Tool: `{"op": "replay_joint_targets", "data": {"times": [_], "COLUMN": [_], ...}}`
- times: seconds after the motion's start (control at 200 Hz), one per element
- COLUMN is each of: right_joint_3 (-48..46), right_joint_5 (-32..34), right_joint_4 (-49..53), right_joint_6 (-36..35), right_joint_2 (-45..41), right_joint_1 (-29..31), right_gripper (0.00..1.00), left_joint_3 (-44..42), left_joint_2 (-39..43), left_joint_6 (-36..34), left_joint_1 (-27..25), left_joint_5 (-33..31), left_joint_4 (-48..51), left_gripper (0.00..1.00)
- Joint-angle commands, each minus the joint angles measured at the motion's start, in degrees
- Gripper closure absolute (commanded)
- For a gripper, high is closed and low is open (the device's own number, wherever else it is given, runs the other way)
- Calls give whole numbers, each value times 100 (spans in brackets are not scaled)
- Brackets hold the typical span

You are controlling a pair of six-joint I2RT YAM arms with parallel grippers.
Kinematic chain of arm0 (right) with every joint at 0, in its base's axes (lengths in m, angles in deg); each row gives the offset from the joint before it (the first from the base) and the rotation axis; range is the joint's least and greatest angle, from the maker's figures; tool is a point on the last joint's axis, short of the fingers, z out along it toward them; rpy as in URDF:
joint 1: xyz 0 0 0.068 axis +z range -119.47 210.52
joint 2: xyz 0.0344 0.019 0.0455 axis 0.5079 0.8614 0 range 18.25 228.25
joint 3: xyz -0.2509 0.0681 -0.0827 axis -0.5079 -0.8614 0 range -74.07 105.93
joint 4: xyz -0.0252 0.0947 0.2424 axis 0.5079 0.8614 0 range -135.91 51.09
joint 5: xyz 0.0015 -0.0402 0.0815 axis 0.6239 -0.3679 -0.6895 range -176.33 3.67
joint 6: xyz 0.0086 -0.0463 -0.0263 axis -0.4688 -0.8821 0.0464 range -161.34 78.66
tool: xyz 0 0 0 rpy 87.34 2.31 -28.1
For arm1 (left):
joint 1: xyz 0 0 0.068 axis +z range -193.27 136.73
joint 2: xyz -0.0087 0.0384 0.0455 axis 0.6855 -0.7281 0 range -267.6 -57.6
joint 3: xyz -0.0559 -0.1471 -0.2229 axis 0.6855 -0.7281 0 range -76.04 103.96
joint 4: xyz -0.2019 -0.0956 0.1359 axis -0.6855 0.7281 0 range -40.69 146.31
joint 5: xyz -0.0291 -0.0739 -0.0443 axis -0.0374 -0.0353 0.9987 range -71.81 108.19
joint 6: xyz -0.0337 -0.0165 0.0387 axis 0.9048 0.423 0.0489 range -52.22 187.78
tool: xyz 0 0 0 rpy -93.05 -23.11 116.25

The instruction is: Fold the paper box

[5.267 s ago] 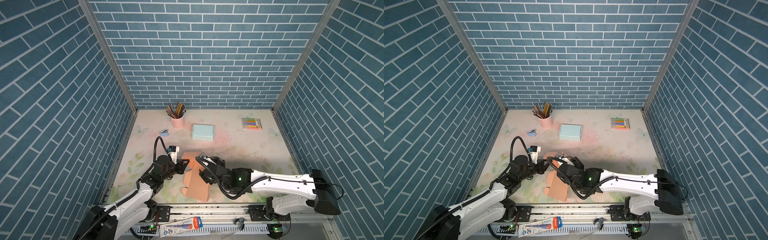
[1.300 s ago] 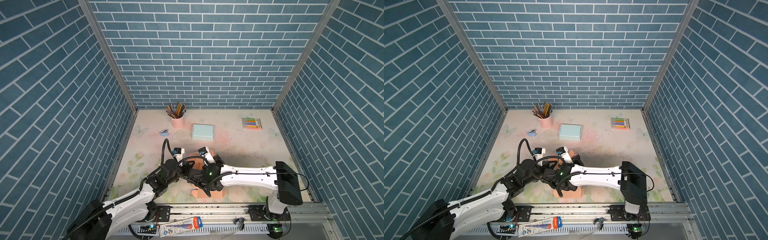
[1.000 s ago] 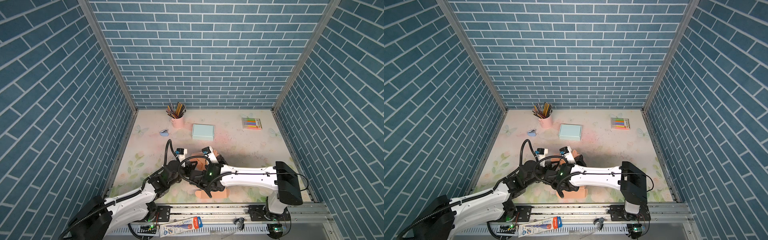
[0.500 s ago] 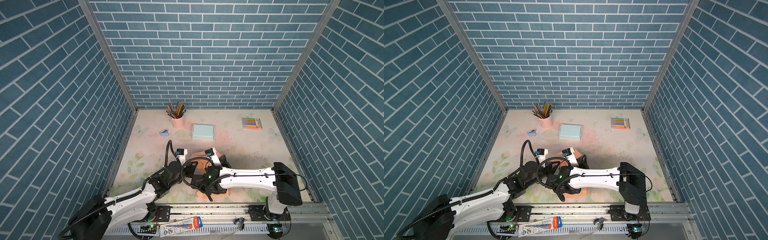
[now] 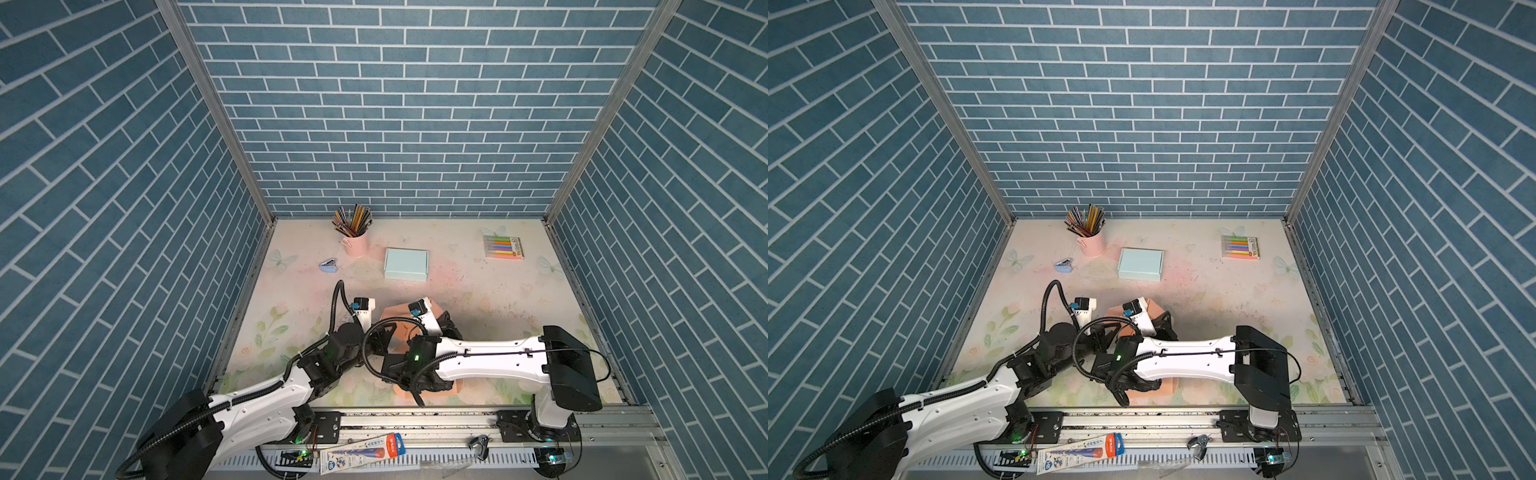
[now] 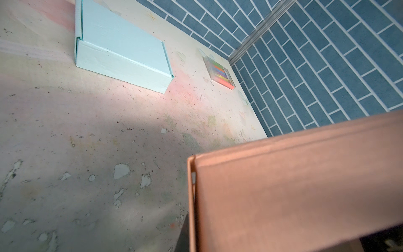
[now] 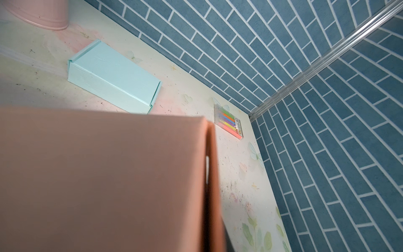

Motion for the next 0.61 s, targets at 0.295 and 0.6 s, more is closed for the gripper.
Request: {"op": "replay_joint_targets", "data": {"times": [0.295, 0.6], "right_joint_3": [144, -1576], "right_joint_5": [305, -1329], "right_joint_4": [302, -4992], "right_joint_6": [95, -4352], "right_joint_2": [4, -1810], "right_joint_1": [87, 150], "right_gripper": [59, 35], "left_joint_3": [47, 64], "left_joint_2": [18, -81], "left_joint_6": [-24, -41], "left_joint_1": [2, 0], "left_joint_5": [-217, -265], "left_joint_4": [172, 159], "left_gripper": [94, 94]}}
